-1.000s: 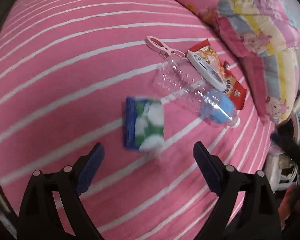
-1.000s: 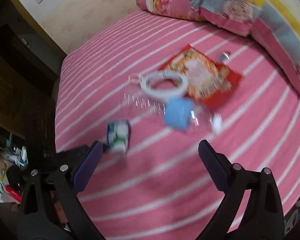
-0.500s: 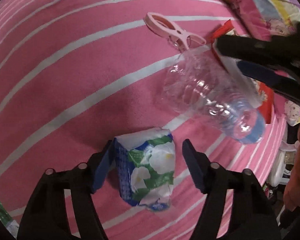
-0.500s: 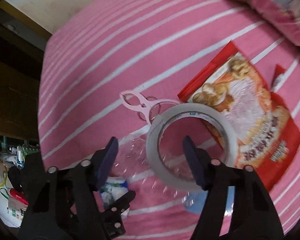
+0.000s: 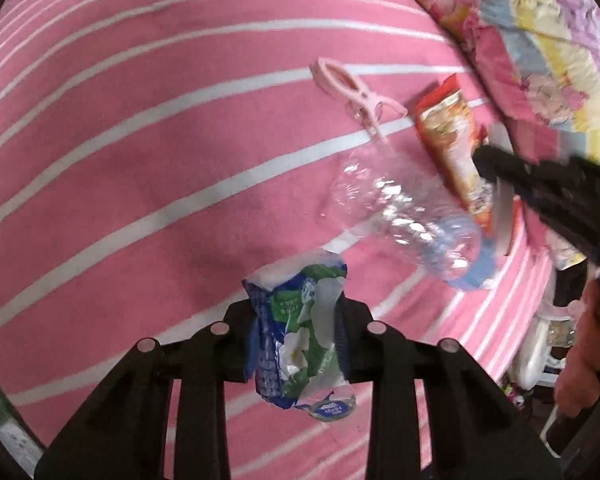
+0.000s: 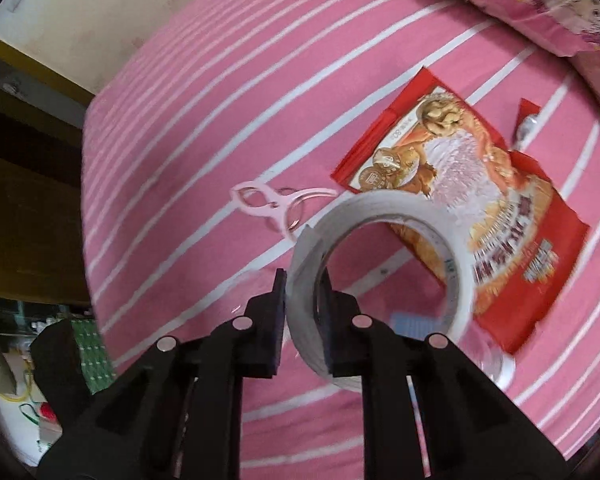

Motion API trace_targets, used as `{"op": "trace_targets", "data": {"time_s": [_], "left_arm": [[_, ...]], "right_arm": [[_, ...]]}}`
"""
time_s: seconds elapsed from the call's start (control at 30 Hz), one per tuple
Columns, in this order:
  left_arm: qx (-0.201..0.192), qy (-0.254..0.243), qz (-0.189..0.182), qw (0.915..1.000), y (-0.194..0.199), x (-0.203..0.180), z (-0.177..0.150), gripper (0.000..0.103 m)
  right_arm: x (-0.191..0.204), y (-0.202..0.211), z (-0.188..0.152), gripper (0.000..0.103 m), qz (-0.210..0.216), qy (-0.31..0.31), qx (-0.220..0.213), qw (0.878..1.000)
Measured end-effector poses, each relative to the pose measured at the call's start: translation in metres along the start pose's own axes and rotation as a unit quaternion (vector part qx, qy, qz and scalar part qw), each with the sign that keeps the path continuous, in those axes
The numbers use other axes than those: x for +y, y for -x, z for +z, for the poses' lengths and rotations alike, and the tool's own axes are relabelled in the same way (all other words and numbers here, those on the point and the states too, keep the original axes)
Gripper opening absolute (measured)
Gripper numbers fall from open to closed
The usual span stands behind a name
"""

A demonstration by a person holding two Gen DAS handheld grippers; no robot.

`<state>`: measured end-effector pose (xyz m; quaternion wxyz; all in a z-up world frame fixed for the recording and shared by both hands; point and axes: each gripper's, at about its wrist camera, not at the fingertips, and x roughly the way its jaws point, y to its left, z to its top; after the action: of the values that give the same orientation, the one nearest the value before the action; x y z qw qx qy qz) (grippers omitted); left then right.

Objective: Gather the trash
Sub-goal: 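Grasp the white-green box with the left tool while the right tool grasps the tape roll, then carry the box and tape roll over the bin and open both tools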

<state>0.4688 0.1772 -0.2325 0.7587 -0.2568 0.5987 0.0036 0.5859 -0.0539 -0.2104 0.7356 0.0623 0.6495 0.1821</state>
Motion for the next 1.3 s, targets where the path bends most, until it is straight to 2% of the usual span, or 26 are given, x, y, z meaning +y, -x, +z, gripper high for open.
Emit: {"op": "trace_targets", "data": {"time_s": [0.17,0.37,0.47,0.63,0.73,0.87,1.03,1.2,1.3], "left_arm": [[-0.015,0.002,-0.019,0.9997,0.058,-0.017,-0.003,0.028],[-0.029,-0.023,-0.049,0.9981,0.126,-0.054,-0.019,0.028],[-0.027,-0.033,-0.078,0.9961,0.141,-0.075,-0.03,0.028],[-0.004,-0.074,-0.108,0.9914,0.153,-0.115,-0.068,0.028],[0.016,-0.113,-0.114,0.9869,0.152,-0.146,-0.093,0.028],[0.044,-0.169,-0.124,0.9767,0.142,-0.189,-0.129,0.028],[0.088,-0.241,-0.135,0.9571,0.11,-0.246,-0.193,0.028],[0.137,-0.287,-0.14,0.9376,0.062,-0.292,-0.268,0.029],[0.165,-0.306,-0.143,0.9268,0.032,-0.318,-0.302,0.028]], "right_arm": [[0.016,0.063,-0.029,0.016,0.029,-0.02,-0.007,0.999],[0.049,0.133,-0.064,0.016,0.047,-0.03,-0.026,0.998],[0.058,0.168,-0.088,0.016,0.045,-0.034,-0.043,0.997],[0.043,0.218,-0.135,0.016,0.031,-0.07,-0.069,0.995],[0.021,0.245,-0.166,0.016,0.022,-0.109,-0.087,0.99],[-0.013,0.274,-0.215,0.016,0.011,-0.162,-0.109,0.981],[-0.073,0.295,-0.297,0.016,-0.006,-0.242,-0.125,0.962],[-0.136,0.3,-0.382,0.016,-0.018,-0.31,-0.124,0.942],[-0.172,0.3,-0.424,0.016,-0.025,-0.339,-0.118,0.933]]}}
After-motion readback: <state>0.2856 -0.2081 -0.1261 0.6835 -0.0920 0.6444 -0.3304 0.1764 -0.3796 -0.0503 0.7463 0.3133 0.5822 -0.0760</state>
